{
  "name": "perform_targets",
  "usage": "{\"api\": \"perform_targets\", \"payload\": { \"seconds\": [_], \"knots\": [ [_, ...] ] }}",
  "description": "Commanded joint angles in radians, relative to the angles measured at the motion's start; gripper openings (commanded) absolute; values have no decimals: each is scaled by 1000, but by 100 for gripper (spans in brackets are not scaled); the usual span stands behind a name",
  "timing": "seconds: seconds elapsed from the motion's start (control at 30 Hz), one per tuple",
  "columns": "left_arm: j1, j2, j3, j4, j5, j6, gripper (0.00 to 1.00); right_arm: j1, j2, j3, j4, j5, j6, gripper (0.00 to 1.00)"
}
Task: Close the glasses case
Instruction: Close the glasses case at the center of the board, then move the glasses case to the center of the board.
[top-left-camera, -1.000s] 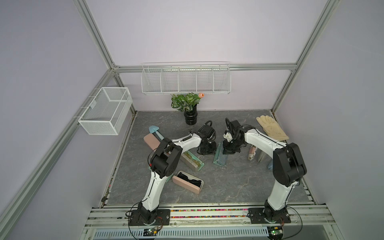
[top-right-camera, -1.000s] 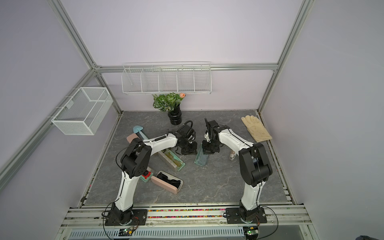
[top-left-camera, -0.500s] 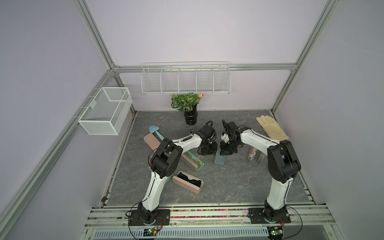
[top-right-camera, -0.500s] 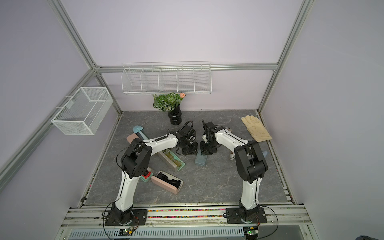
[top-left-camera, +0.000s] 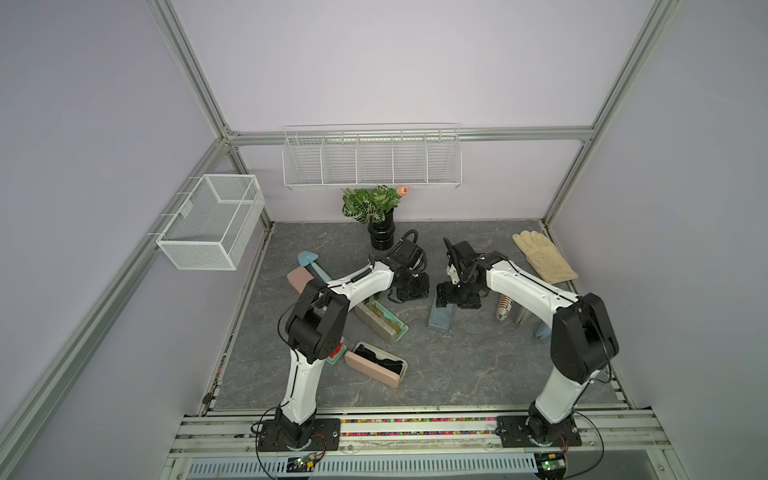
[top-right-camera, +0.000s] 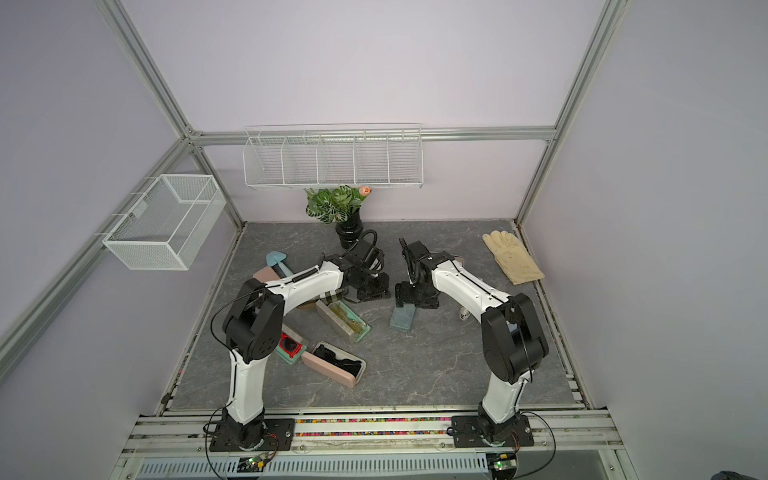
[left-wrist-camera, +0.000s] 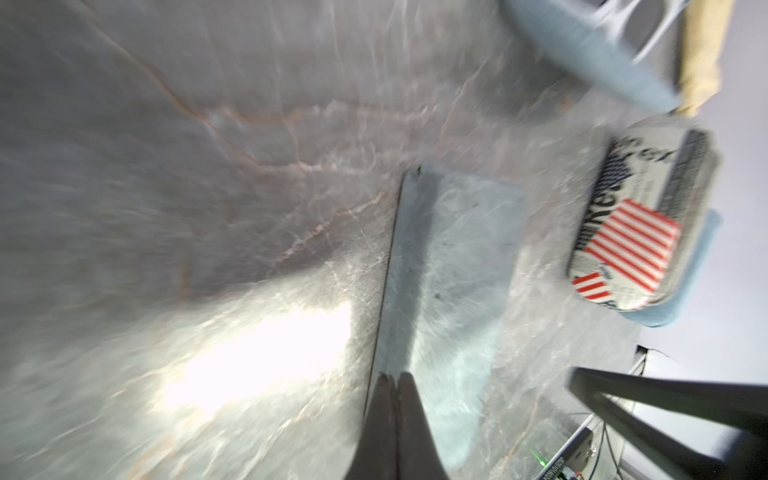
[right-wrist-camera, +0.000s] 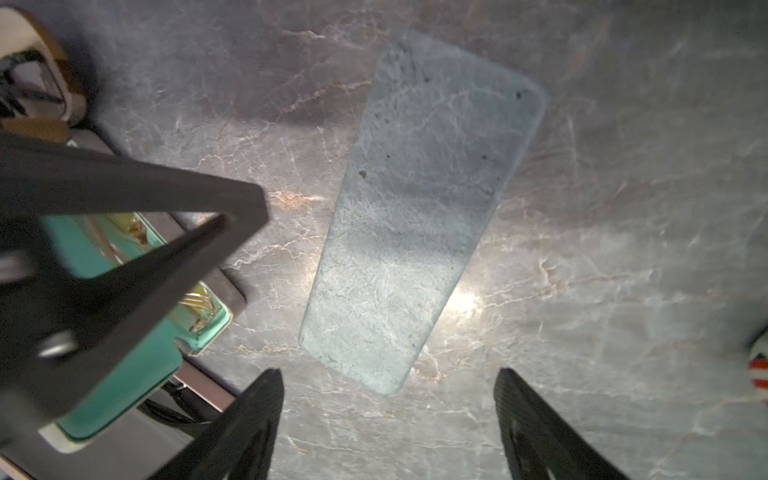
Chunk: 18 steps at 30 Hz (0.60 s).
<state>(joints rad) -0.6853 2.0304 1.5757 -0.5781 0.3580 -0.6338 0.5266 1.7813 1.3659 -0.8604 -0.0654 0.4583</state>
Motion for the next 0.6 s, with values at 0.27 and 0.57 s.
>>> {"api": "perform_targets", "payload": {
  "seconds": [0.27,0.57],
  "knots": [
    [69,-160,-90,-40,-75,23,61,39,153,108,-62,79,70,98],
    [72,-203,-107,-62,-105,23,69,39,252,156,-51,91,79,98]
  ]
}}
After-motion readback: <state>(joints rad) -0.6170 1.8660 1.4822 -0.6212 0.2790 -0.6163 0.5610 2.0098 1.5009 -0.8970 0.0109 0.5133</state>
